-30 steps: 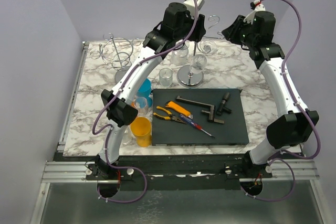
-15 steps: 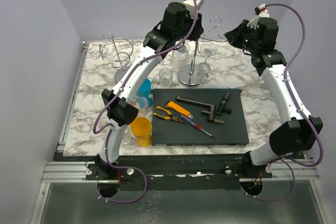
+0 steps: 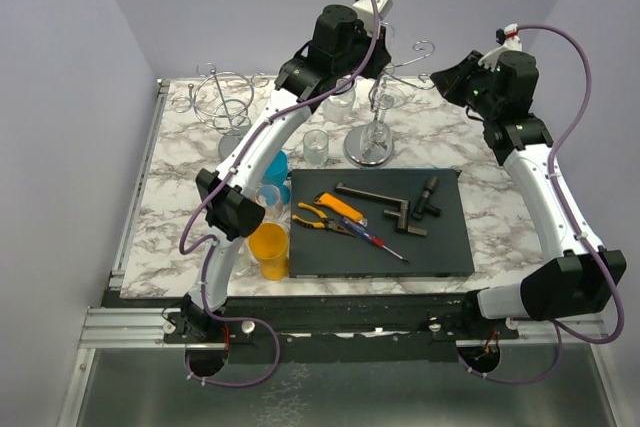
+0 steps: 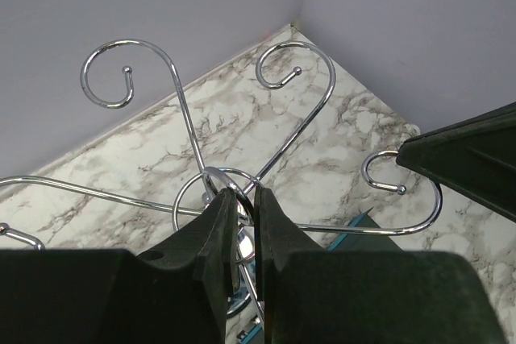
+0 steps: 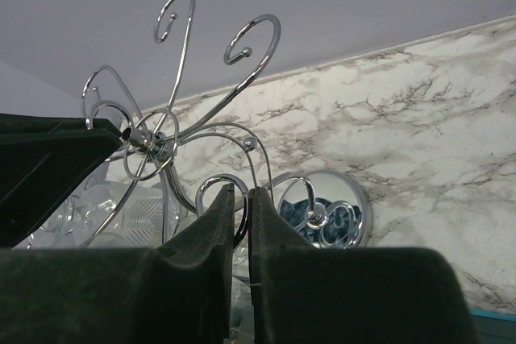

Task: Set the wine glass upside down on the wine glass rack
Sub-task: Adjust the wine rack at the center of the board.

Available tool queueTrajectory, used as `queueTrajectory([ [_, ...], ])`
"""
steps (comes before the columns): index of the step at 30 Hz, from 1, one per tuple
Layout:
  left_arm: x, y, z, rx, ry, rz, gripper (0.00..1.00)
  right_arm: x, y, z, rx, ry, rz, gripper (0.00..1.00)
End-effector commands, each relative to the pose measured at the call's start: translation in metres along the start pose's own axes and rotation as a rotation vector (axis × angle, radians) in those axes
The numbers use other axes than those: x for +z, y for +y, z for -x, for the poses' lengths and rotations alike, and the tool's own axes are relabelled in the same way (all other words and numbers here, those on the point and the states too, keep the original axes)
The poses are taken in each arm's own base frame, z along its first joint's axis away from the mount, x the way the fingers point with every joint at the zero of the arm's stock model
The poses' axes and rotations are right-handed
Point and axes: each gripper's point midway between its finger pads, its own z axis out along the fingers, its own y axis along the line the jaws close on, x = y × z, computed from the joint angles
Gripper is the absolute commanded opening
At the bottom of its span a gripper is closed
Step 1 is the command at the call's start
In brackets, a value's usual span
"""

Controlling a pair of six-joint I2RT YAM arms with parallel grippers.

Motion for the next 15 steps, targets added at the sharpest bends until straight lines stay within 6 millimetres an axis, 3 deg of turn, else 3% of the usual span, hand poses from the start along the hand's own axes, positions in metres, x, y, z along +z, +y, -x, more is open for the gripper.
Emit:
queueTrajectory([
  [1, 0.005, 0.019, 0.017, 0.051, -0.066, 0.044, 0.15, -0.010, -0.003, -0.034, 0.046, 0.113, 0.004, 0.00],
  [8, 0.008, 0.015, 0.019, 0.066, -0.081, 0.015, 0.10, -0.025, 0.003, -0.052, 0.110, 0.144, 0.040, 0.00],
  [13, 0.006, 0.013, 0.020, 0.075, -0.081, 0.005, 0.09, -0.032, 0.012, -0.053, 0.118, 0.158, 0.068, 0.01],
  [15, 0.005, 0.011, 0.021, 0.079, -0.082, -0.003, 0.09, -0.032, 0.006, -0.047, 0.095, 0.150, 0.024, 0.14],
])
